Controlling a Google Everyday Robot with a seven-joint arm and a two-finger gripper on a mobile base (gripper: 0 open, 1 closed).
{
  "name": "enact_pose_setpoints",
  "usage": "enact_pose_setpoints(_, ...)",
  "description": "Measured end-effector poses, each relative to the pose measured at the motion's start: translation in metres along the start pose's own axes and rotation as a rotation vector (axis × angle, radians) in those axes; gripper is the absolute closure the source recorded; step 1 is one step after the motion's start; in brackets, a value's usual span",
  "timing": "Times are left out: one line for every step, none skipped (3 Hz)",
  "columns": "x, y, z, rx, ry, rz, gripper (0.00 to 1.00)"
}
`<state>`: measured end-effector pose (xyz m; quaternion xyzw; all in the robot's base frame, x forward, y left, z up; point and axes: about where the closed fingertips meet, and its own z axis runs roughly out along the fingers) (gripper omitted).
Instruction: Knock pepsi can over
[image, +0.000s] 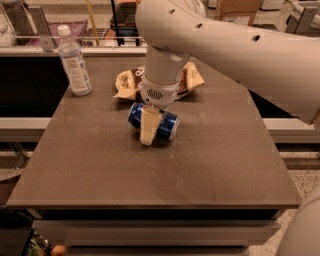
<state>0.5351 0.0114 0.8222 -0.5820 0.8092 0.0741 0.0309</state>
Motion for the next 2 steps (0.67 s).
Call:
enact_pose_setpoints(-0.0004,0.0003,-0.0028,0.0,0.0,0.0,0.0)
enact_pose_setpoints(-0.0004,0.0003,-0.0028,0.0,0.0,0.0,0.0)
